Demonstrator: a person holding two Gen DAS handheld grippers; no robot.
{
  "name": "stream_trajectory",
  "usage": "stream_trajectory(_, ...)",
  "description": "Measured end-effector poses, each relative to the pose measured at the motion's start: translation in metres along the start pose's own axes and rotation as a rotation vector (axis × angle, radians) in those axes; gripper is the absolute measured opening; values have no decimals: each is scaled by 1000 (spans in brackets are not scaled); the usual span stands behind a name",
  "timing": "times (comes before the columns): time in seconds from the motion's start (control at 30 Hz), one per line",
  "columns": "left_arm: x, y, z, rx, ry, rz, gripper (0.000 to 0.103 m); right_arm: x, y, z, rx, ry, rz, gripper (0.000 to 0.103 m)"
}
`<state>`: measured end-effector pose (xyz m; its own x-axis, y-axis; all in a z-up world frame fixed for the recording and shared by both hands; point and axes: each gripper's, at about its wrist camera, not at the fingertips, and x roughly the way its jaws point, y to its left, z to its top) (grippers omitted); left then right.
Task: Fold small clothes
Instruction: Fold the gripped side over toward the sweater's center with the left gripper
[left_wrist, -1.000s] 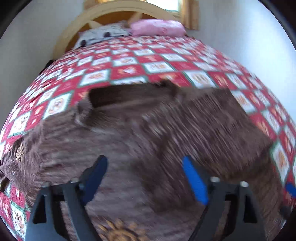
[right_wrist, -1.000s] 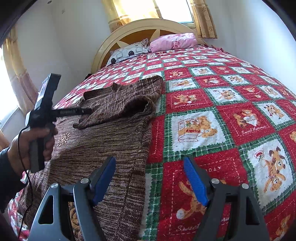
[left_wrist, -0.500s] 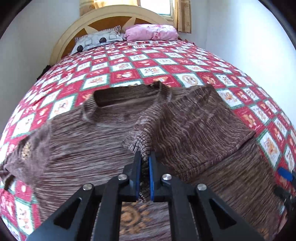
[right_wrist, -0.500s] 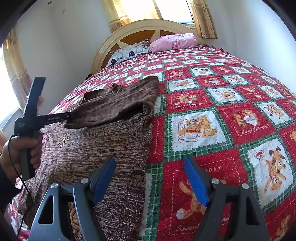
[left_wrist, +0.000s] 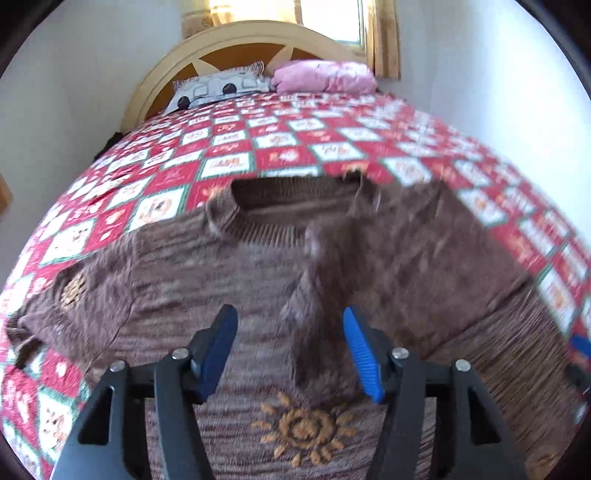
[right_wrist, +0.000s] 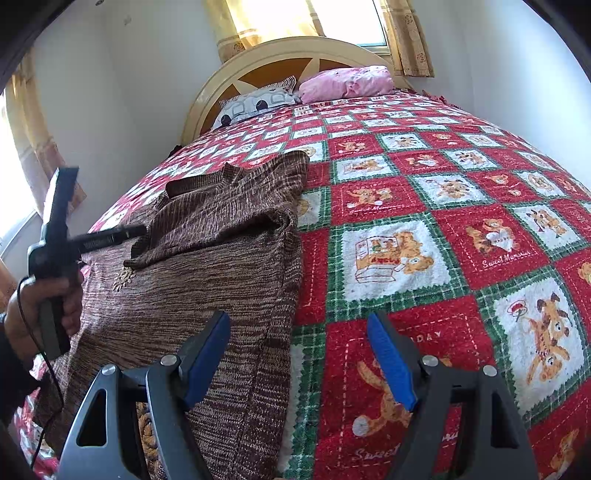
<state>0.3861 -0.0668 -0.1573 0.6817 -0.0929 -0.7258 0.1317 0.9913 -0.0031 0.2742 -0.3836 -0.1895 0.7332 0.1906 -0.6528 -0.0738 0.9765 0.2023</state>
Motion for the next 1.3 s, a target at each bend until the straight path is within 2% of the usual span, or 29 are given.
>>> stream_trajectory(0.07,9,7,11,-48,6,-29,69,0,0,0,0,0,0,77)
stream_trajectory(0.2,45,15,26,-134,105,-120,65,0,0,-1,3,1,3,77)
stream_trajectory(0.27,58,9,23,-122,155,-122,21,0,1,-1,4,1,5,77)
stream_trajectory(0.37,47,-7,20,-71,116,-99,13,0,1,-1,6,1,7,77)
stream_trajectory(0.43,29,-18,19,-1,46,-8,14,1,2,-1,4,3,5,78)
stream_trajectory(0.47,20,-24,17,43,6,55,20,1,2,-1,3,4,5,78)
stream_trajectory(0.5,14,-30,16,92,-25,130,22,1,2,-1,2,4,6,78)
stream_trajectory(0.53,12,-34,13,135,-40,197,38,1,2,-1,2,4,6,79)
stream_trajectory(0.57,15,-37,10,179,-39,272,74,1,1,-1,3,4,7,79)
stream_trajectory(0.6,20,-37,7,211,-33,331,89,1,2,-1,4,4,7,79)
stream_trajectory(0.63,24,-35,2,231,-21,365,98,1,2,-1,4,5,8,79)
stream_trajectory(0.67,26,-32,-1,229,-8,370,94,1,2,-1,3,5,7,79)
stream_trajectory(0.77,29,-14,-5,139,39,280,88,2,3,-1,-2,9,2,79)
stream_trajectory(0.83,28,-4,-2,88,27,266,85,3,3,-1,-3,10,1,80)
stream_trajectory(0.93,26,11,13,-55,34,77,76,3,4,-1,-6,12,-2,80)
stream_trajectory(1.0,34,14,23,-116,53,-18,75,3,4,-1,-5,12,-2,80)
stream_trajectory(1.03,40,13,26,-131,75,-48,76,2,4,-1,-4,11,0,80)
stream_trajectory(1.07,51,14,29,-147,111,-68,68,3,4,-1,-3,10,1,80)
stream_trajectory(1.1,60,13,33,-162,134,-74,58,3,4,-1,-2,10,2,80)
stream_trajectory(1.13,66,13,31,-179,155,-82,28,3,3,-1,-1,10,4,80)
stream_trajectory(1.17,69,14,30,-195,161,-79,22,2,3,-1,0,10,5,80)
stream_trajectory(1.23,57,8,24,-183,116,-59,18,2,3,-1,0,10,5,80)
stream_trajectory(1.3,43,-5,21,-92,55,24,17,2,3,-1,-1,11,3,80)
